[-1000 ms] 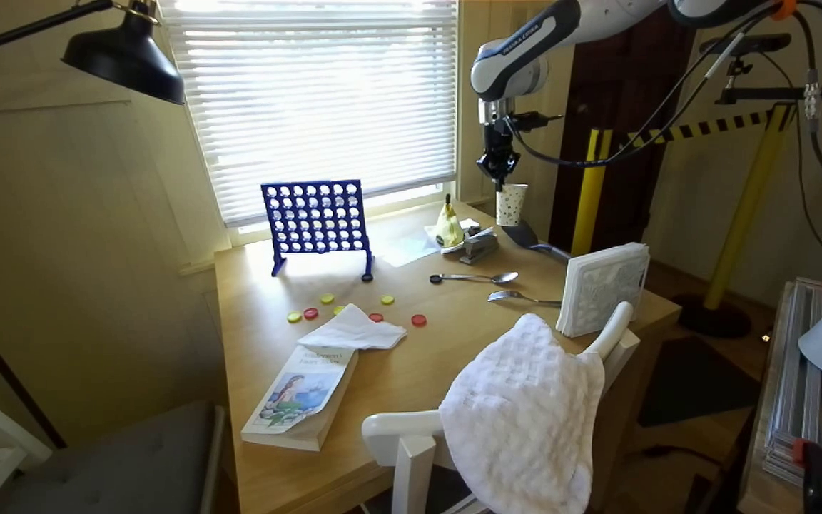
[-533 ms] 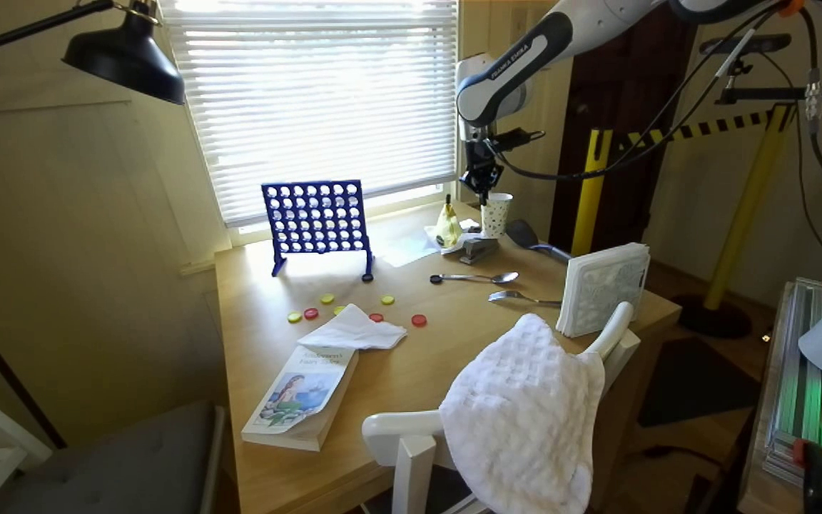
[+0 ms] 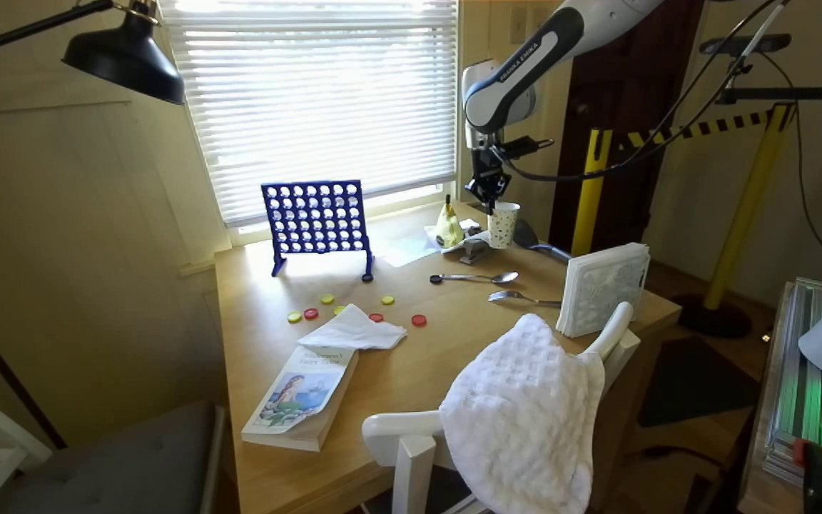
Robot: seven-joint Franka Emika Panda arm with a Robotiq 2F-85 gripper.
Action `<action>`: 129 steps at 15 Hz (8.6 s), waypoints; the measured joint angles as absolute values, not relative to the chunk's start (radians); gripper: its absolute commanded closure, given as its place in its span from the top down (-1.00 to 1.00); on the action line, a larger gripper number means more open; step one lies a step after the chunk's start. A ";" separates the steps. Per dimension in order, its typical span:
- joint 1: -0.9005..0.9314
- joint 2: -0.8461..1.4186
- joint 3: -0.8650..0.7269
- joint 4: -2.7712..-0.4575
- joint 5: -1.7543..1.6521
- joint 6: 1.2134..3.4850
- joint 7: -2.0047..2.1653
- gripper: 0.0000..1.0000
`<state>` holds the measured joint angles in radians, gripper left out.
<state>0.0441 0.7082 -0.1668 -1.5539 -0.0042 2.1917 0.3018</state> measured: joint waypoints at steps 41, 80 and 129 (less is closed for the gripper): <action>-0.006 0.984 0.046 -1.242 -0.053 2.133 -0.345 1.00; 0.148 1.250 0.043 -0.816 -0.179 2.005 -0.249 -0.83; -0.018 0.674 -0.131 -1.597 -0.063 2.148 0.449 0.31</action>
